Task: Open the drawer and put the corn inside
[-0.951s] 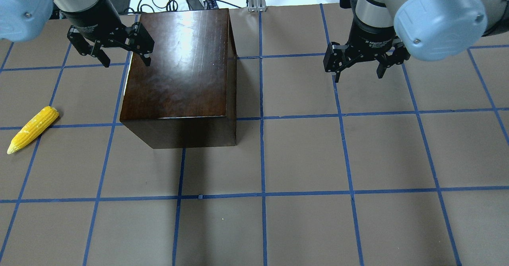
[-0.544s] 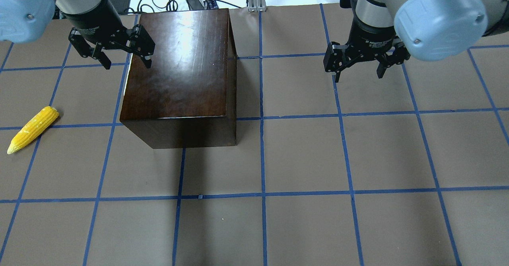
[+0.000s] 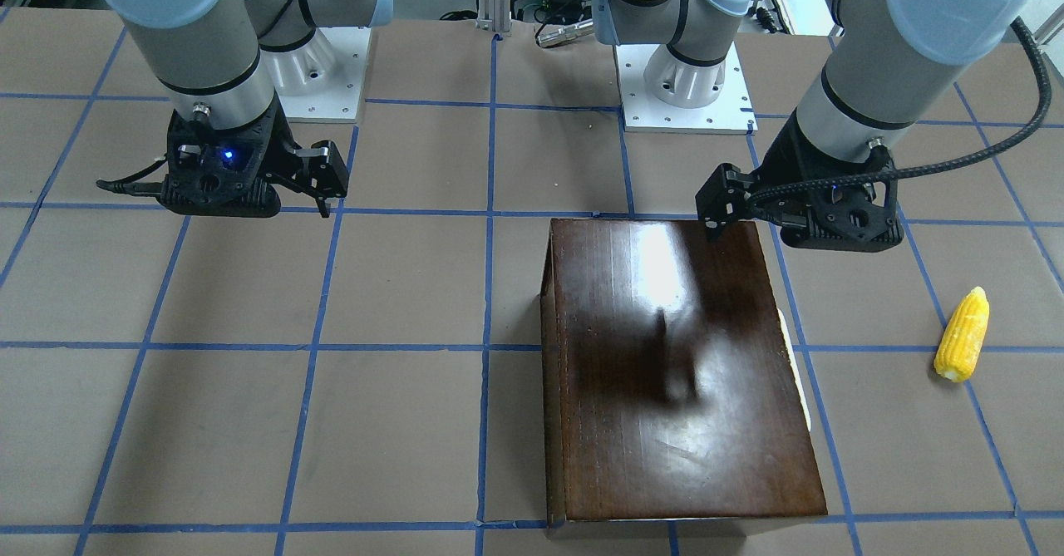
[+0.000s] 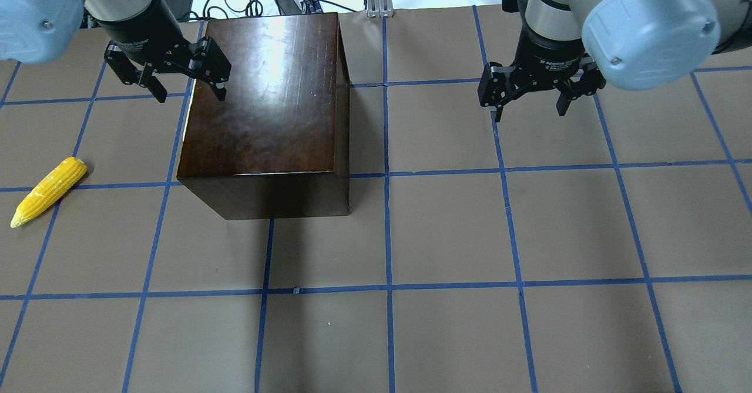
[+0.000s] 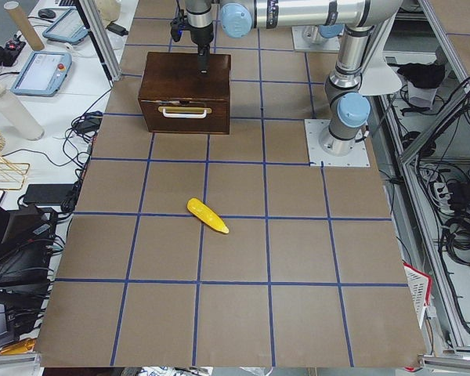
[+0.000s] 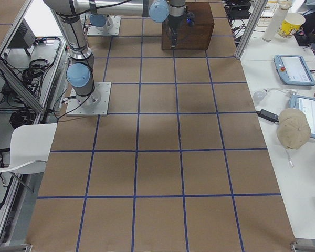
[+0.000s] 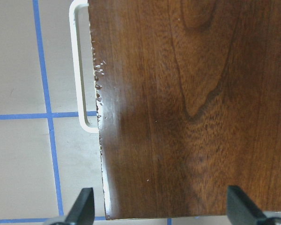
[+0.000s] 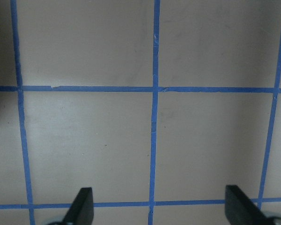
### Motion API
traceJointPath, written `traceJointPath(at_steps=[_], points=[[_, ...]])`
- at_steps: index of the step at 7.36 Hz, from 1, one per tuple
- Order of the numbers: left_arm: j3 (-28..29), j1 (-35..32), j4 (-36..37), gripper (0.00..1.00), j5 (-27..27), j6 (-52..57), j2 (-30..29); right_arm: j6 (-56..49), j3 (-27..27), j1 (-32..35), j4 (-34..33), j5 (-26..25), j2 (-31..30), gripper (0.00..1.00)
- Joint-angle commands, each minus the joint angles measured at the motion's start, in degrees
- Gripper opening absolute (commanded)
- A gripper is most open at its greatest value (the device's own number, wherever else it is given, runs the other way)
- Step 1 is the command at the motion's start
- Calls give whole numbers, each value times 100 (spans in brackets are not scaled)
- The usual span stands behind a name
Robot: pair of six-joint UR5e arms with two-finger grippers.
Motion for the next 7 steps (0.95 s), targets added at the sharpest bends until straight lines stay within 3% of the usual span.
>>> traceJointPath(at_steps=[1, 7], points=[[-31, 9, -56, 100, 59, 20, -28, 0, 0, 0, 1, 0, 4, 100], [-93, 9, 137, 100, 51, 11, -90, 0, 0, 0, 1, 0, 4, 100]])
